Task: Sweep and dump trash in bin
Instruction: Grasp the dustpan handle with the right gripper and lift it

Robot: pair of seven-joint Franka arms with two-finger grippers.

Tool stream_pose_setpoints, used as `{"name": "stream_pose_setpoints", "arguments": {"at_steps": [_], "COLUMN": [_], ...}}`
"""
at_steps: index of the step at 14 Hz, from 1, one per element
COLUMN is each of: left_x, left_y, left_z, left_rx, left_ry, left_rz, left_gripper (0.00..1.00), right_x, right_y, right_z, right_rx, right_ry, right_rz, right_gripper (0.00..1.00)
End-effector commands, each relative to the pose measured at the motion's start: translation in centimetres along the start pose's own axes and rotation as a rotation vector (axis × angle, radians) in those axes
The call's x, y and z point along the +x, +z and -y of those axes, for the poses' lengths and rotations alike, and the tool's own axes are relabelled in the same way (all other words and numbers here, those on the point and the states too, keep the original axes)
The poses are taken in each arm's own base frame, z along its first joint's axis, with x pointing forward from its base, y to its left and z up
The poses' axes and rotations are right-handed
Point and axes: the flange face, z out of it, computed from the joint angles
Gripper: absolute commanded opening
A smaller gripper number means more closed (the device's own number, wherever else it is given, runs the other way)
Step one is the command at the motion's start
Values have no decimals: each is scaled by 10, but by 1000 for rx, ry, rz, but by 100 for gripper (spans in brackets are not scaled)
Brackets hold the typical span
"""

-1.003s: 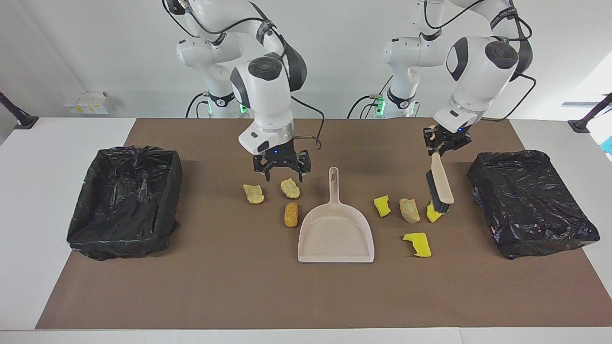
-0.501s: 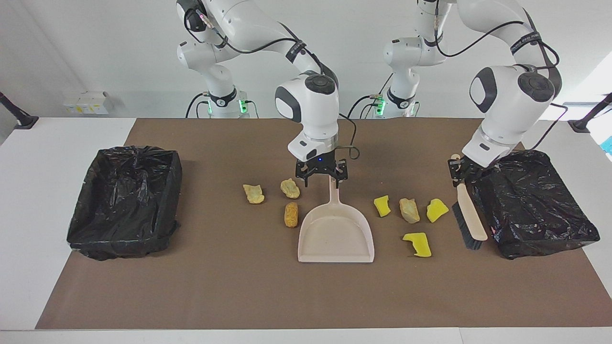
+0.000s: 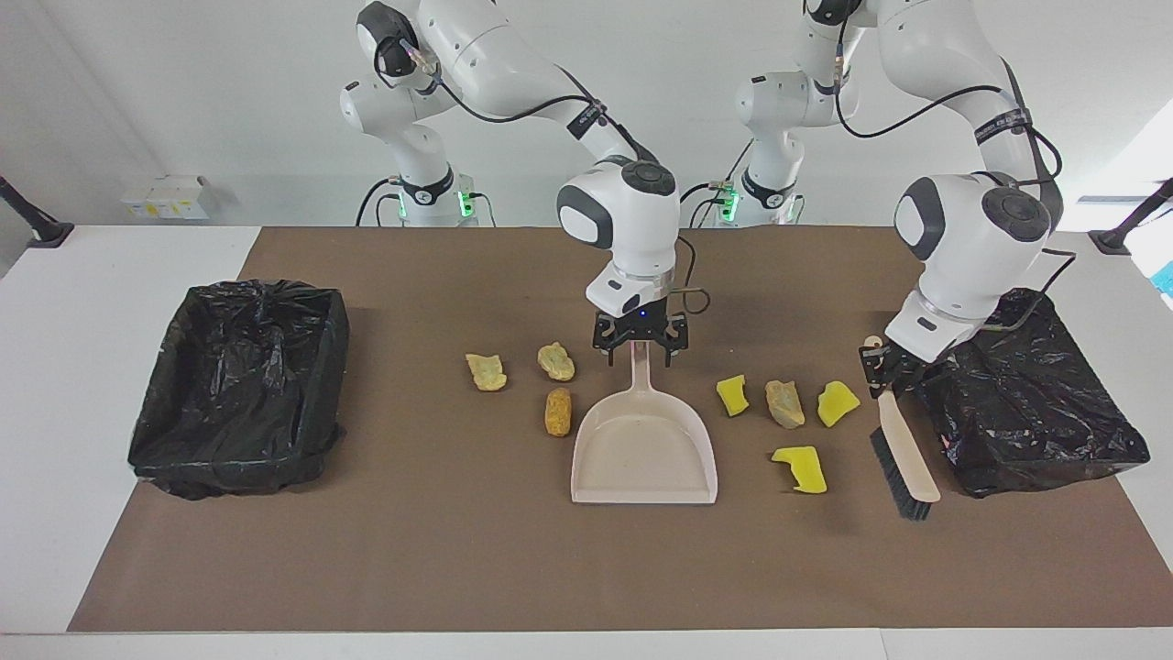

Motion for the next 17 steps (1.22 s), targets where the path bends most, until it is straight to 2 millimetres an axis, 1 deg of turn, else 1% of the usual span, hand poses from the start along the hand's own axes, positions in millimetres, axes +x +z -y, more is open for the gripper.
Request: {"name": "stream_pose_setpoints", "arguments": {"at_steps": [1, 4, 5, 6, 7, 8, 9, 10, 11, 12, 13, 14, 15, 16, 17], "left_x": [6, 8, 10, 13, 15, 21, 26, 30, 35, 35, 33, 31, 28, 25, 22], "left_y": [1, 1, 0, -2, 1, 5, 8, 8, 4, 4, 6, 8, 10, 12, 22], "left_z": [14, 15, 17, 19, 25, 27, 28, 29, 30, 31, 32, 35, 34, 33, 30], "left_rx": [14, 14, 17, 19, 17, 16, 14, 15, 15, 16, 17, 16, 14, 11, 6], "left_ry": [9, 8, 6, 2, -12, -15, -15, -15, -16, -17, -17, -21, -21, -21, -21], "left_rz": [-25, -32, -49, -78, -94, -96, -97, -102, -110, -107, -93, -82, -65, -46, -14], "left_gripper": [0, 0, 0, 0, 0, 0, 0, 0, 0, 0, 0, 0, 0, 0, 0], "right_x": [4, 4, 2, -1, -1, -2, -3, -1, 4, 8, 6, 5, 4, 6, 9], "right_y": [7, 9, 12, 15, 17, 19, 18, 13, 5, -3, -8, -19, -29, -38, -42], "right_z": [4, 1, 0, -1, -3, -5, -6, -8, -12, -16, -14, -13, -15, -20, -27], "right_rx": [5, 0, -3, -9, -13, -30, -36, -37, -37, -37, -37, -35, -43, -54, -61], "right_ry": [-13, -24, -30, -42, -46, -52, -63, -73, -96, -111, -126, -134, -139, -176, -275], "right_rz": [-47, -46, -40, -34, -26, -12, -2, 1, -6, -12, -13, -18, -19, -15, 4], "right_gripper": [81, 55, 55, 46, 23, 6, 0, 0, 0, 0, 0, 0, 0, 0, 0]}}
